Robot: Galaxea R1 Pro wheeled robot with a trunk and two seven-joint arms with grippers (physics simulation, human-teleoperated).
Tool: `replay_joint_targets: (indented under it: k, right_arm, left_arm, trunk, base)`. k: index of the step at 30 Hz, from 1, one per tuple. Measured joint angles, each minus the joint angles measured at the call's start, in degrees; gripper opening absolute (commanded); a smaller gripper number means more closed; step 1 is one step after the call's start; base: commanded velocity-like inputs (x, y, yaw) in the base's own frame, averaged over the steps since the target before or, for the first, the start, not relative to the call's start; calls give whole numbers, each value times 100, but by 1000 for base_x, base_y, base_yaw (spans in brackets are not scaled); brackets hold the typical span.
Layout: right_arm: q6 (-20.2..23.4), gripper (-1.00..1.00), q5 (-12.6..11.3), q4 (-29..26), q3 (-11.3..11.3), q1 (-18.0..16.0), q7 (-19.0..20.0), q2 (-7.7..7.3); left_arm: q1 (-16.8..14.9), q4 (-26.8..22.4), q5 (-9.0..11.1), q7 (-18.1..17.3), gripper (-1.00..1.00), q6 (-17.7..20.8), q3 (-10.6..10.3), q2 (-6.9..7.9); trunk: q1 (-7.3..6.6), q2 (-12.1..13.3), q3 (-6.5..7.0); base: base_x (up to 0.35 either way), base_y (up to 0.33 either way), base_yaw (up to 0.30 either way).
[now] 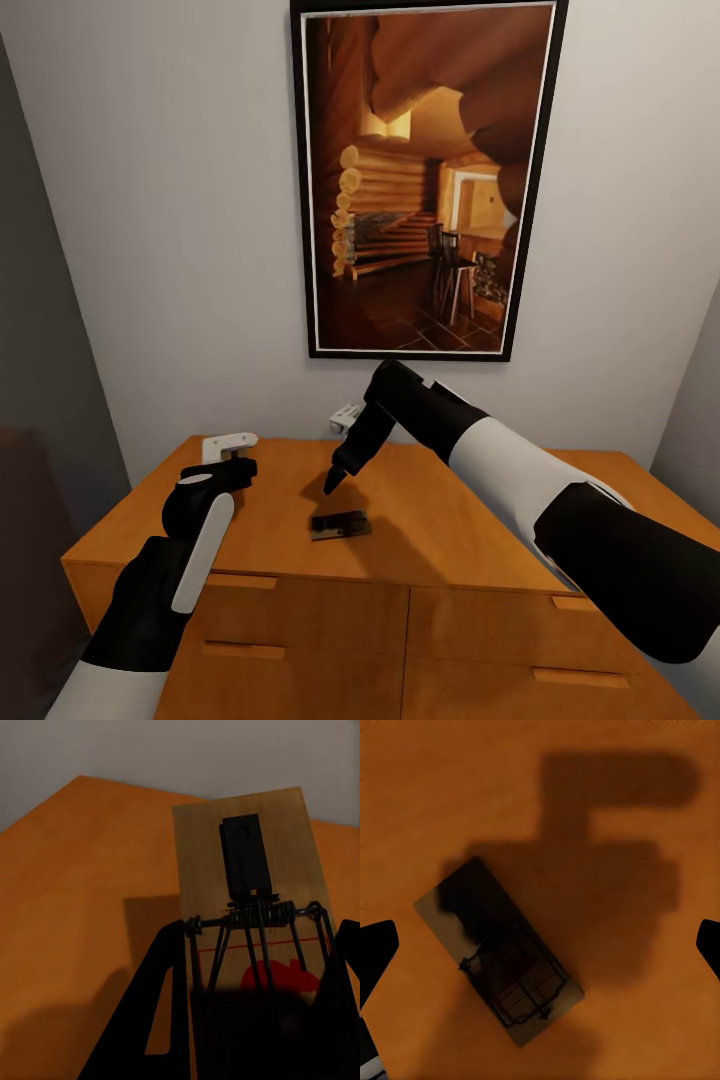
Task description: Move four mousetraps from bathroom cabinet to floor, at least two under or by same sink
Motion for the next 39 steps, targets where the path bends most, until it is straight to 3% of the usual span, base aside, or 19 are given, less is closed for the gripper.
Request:
replay_joint_targets:
  k: [13, 39]
  right_arm:
    - [0, 100, 17, -138, 33, 189, -1, 0]
    - [0, 100, 58, -119, 119, 209, -10, 0]
  left_arm:
    - [0, 2, 0, -2, -100, 0, 0, 0]
    - [0, 25, 2, 5, -100, 0, 0, -1]
  trunk:
    - [0, 0, 0]
    - [0, 0, 0]
  base:
    - [0, 0, 0]
    - [0, 0, 0]
